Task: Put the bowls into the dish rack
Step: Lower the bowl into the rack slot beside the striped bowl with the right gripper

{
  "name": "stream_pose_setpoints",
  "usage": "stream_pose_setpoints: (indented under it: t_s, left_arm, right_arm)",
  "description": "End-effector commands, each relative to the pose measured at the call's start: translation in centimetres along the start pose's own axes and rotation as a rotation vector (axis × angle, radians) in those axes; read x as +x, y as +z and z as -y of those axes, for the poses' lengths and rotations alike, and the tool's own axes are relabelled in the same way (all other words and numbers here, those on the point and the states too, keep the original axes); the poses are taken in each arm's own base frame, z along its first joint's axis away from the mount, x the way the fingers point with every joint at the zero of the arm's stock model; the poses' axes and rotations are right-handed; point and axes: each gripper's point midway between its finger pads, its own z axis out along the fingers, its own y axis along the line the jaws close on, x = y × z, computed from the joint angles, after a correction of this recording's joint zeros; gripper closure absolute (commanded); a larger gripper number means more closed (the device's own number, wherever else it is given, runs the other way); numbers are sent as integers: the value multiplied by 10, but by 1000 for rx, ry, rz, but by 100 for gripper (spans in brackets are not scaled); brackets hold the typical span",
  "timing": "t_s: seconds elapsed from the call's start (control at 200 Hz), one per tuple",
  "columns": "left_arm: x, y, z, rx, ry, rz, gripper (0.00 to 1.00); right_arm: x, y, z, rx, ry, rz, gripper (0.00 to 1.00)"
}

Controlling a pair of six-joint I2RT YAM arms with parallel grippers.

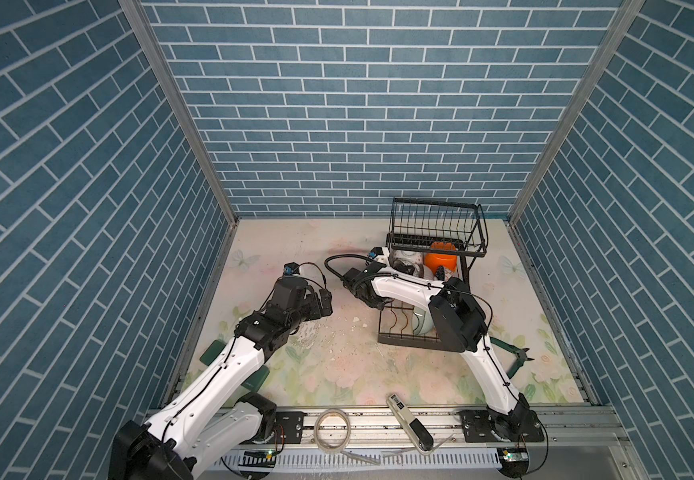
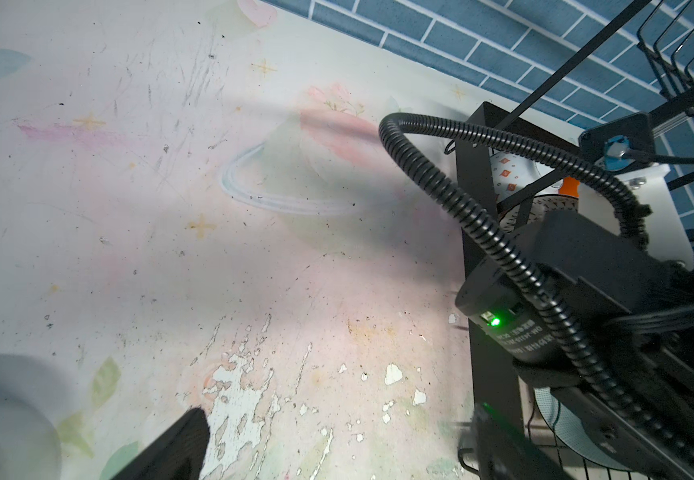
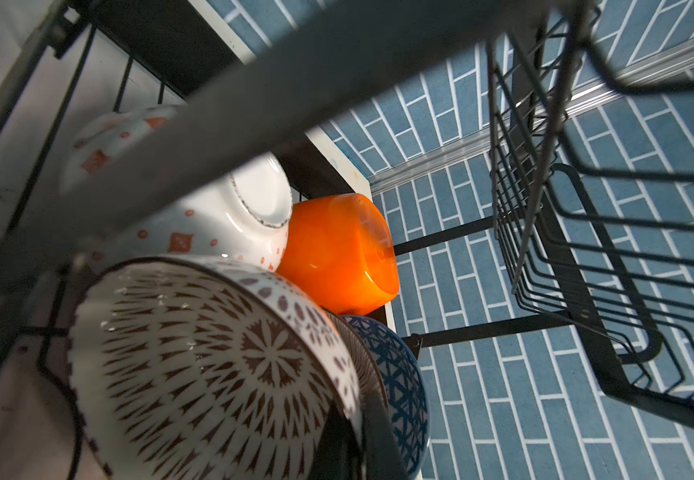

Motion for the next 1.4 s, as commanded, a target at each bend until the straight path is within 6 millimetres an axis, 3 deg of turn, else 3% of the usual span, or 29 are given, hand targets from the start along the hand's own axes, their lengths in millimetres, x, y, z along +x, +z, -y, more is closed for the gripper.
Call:
stream_pose_setpoints:
  t_s: [0.0, 0.385, 0.44, 0.735, 1.04, 1.225, 1.395]
  left_arm:
    - [9, 4, -8, -22, 12, -25, 0]
    - [8, 6, -8, -22, 11, -24, 0]
    - [8, 5, -8, -22, 11, -22, 0]
    - [7, 5, -8, -19, 9, -20, 0]
    - [6, 3, -8, -19, 8, -17, 0]
    - [6, 2, -8, -16, 8, -15, 0]
    - [7, 2, -8, -15, 11, -18, 0]
  right_arm:
    - [-1, 0, -12, -4, 5, -3, 100]
    - [-2, -9, -28, -59, 0, -3, 100]
    - [-3, -10, -29, -60, -1, -2, 90]
    - [-5, -11, -27, -69, 10, -4, 89]
    - [-6, -12, -25, -84, 17, -11, 74]
    - [-5, -13, -25, -91, 15, -14, 73]
    - [-5, -14, -22, -106, 26, -20, 63]
